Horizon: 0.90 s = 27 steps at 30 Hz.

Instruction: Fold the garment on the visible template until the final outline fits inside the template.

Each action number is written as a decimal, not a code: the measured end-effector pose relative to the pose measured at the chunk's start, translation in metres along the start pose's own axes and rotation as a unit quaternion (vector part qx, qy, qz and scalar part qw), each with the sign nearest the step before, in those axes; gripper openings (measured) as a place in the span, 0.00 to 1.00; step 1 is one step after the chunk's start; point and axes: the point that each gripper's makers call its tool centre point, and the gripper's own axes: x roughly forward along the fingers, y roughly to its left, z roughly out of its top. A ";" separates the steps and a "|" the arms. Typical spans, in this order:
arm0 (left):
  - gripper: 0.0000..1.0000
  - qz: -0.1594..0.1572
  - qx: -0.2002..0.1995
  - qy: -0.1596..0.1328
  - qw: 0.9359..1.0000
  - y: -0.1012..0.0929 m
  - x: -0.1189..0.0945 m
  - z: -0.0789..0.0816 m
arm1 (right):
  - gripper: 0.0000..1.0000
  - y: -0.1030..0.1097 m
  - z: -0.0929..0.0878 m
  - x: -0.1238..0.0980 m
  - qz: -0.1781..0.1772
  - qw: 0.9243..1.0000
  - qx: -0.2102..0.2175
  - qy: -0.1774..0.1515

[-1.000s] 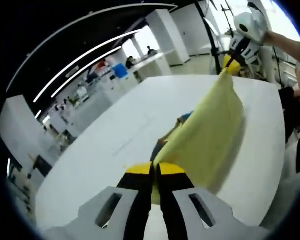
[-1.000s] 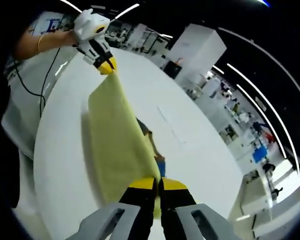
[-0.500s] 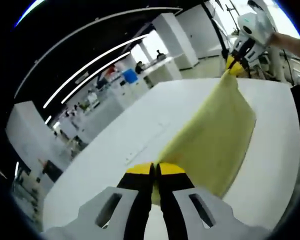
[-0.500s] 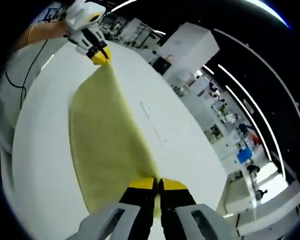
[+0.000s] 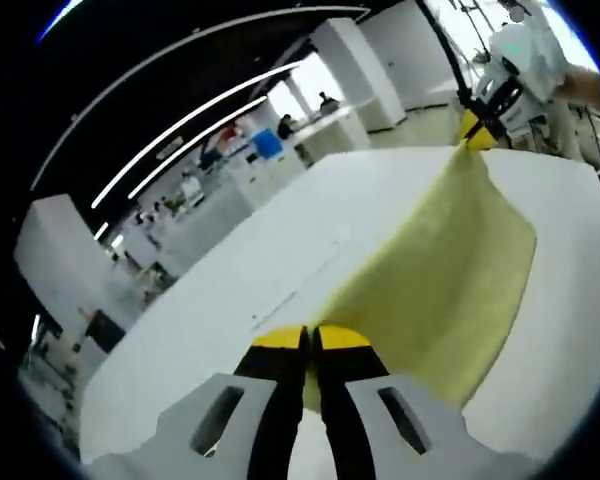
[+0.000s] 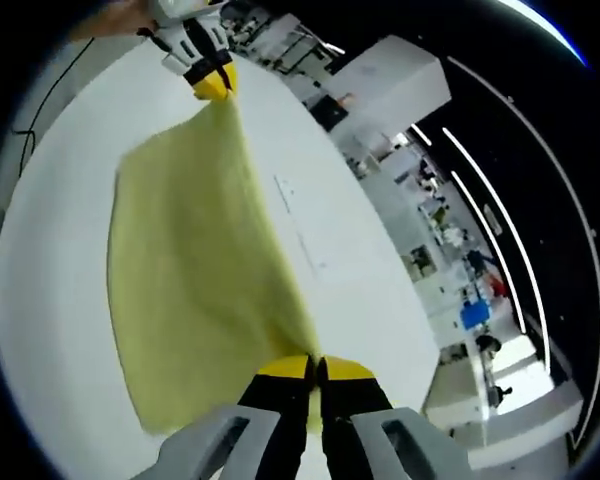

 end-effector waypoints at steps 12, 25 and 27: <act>0.01 -0.019 0.017 0.029 0.999 -0.004 0.054 -0.024 | 0.00 0.009 -0.020 0.047 0.029 0.999 0.038 0.022; 0.01 -0.038 0.033 0.073 0.996 -0.017 0.111 -0.067 | 0.00 0.033 -0.045 0.104 0.073 0.991 0.107 0.033; 0.01 -0.043 0.036 0.080 0.995 -0.019 0.118 -0.075 | 0.00 0.035 -0.048 0.110 0.073 0.990 0.115 0.035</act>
